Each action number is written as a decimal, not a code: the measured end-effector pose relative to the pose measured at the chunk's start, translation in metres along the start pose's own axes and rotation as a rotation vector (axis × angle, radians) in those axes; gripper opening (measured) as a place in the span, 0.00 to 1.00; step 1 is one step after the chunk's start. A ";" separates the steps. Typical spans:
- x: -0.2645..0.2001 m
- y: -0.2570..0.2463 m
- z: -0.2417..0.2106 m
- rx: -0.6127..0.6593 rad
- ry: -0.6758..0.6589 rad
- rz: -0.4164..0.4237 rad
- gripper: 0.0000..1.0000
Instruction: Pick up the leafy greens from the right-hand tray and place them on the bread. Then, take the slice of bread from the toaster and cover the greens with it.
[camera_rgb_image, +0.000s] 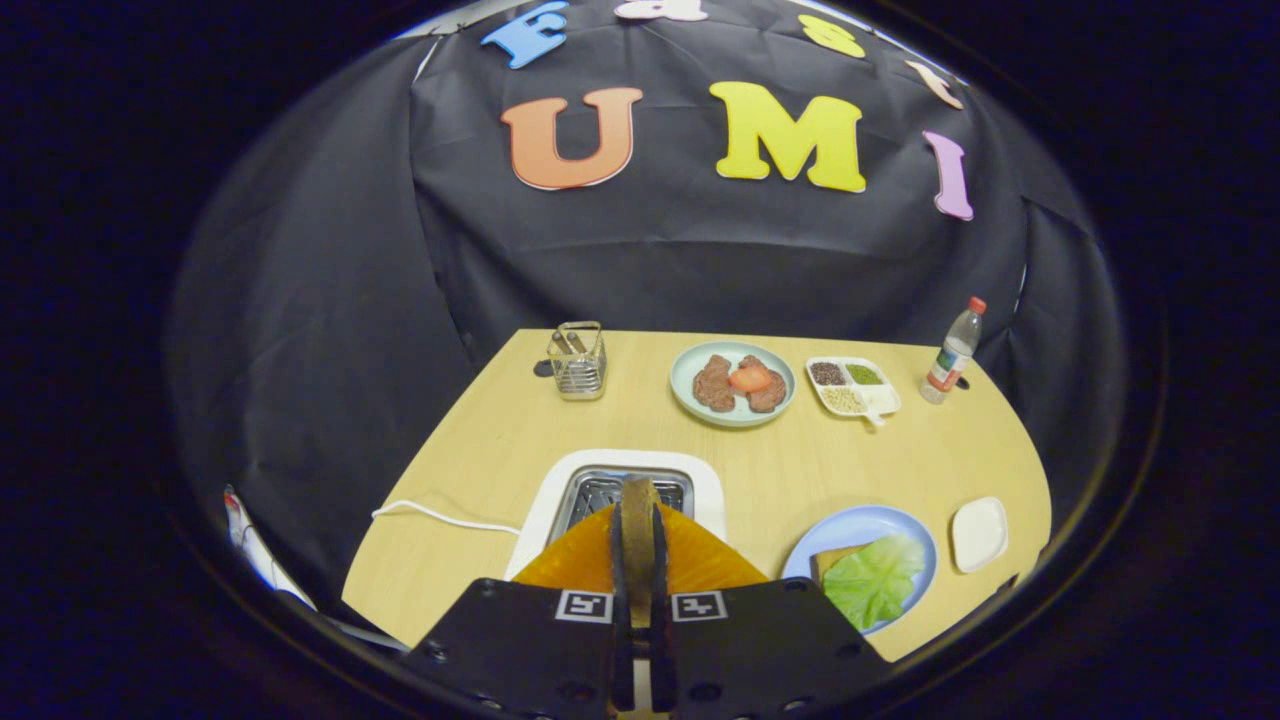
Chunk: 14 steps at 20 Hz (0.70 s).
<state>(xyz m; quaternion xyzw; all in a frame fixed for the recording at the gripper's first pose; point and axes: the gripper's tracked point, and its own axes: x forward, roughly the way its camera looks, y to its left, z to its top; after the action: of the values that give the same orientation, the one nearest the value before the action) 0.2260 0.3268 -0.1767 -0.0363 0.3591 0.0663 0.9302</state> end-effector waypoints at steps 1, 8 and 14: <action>-0.006 0.001 0.004 -0.004 -0.013 0.002 0.07; -0.074 -0.002 0.045 0.029 -0.145 0.038 0.07; -0.128 -0.025 0.062 0.033 -0.221 0.037 0.06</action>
<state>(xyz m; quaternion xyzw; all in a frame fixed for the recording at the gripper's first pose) 0.1767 0.2966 -0.0446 -0.0067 0.2562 0.0812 0.9632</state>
